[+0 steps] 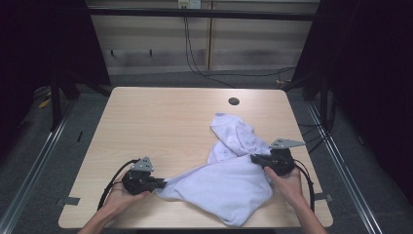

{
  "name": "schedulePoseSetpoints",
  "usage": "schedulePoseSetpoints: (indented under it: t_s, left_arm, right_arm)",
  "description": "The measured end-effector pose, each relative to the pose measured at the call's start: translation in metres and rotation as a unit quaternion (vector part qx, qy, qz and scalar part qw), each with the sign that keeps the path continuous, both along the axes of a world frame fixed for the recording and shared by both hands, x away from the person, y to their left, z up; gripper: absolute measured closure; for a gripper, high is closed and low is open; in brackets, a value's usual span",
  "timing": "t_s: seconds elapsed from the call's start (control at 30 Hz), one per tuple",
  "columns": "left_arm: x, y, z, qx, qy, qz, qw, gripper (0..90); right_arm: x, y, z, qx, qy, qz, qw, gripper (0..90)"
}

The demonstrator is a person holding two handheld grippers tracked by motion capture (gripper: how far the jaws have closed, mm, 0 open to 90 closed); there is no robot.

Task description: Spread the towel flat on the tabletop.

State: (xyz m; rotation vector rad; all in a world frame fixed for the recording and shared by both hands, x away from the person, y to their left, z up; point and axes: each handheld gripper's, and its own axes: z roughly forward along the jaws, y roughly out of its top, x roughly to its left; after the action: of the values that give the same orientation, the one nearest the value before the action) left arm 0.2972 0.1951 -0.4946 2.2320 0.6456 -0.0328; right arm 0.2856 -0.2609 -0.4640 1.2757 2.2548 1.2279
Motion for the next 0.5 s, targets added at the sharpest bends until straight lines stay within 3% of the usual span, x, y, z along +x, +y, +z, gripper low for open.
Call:
schedulePoseSetpoints:
  t_s: [0.07,0.1,0.17,0.27,0.3,0.37,0.4,0.43,0.5]
  left_arm:
    - [0.005,0.005,0.006,-0.04,0.007,0.009,0.9991,86.4]
    - [0.007,0.008,0.012,-0.07,0.01,0.016,0.9974,86.4]
    - [0.009,0.008,0.02,-0.104,0.006,0.019,0.9943,86.4]
    - [0.006,-0.005,0.026,-0.119,0.008,0.001,0.9928,86.4]
    - [0.005,-0.01,0.026,-0.121,0.013,-0.007,0.9925,86.4]
    - [0.001,-0.026,0.023,-0.101,0.015,-0.027,0.9944,86.4]
    - [-0.002,-0.039,0.016,-0.077,0.024,-0.043,0.9959,86.4]
    - [-0.002,-0.039,0.016,-0.077,0.024,-0.043,0.9959,86.3]
    - [-0.004,-0.048,0.006,-0.041,0.027,-0.049,0.9976,86.4]
  right_arm:
    - [-0.004,-0.001,0.004,0.002,-0.006,0.002,1.0,87.9]
    - [-0.007,-0.002,0.006,0.004,-0.009,0.002,1.0,87.9]
    - [-0.014,-0.005,0.013,0.011,-0.016,0.003,0.9998,88.0]
    - [-0.028,-0.011,0.021,0.017,-0.021,0.002,0.9996,88.1]
    - [-0.034,-0.014,0.022,0.017,-0.023,0.003,0.9996,88.1]
    - [-0.049,-0.019,0.016,0.01,-0.01,-0.003,0.9999,88.2]
    - [-0.052,-0.021,0.011,0.003,0.002,0.0,1.0,88.2]
    - [-0.052,-0.021,0.011,0.003,0.002,0.0,1.0,88.2]
    - [-0.058,-0.023,-0.003,-0.008,0.028,-0.005,0.9996,88.2]
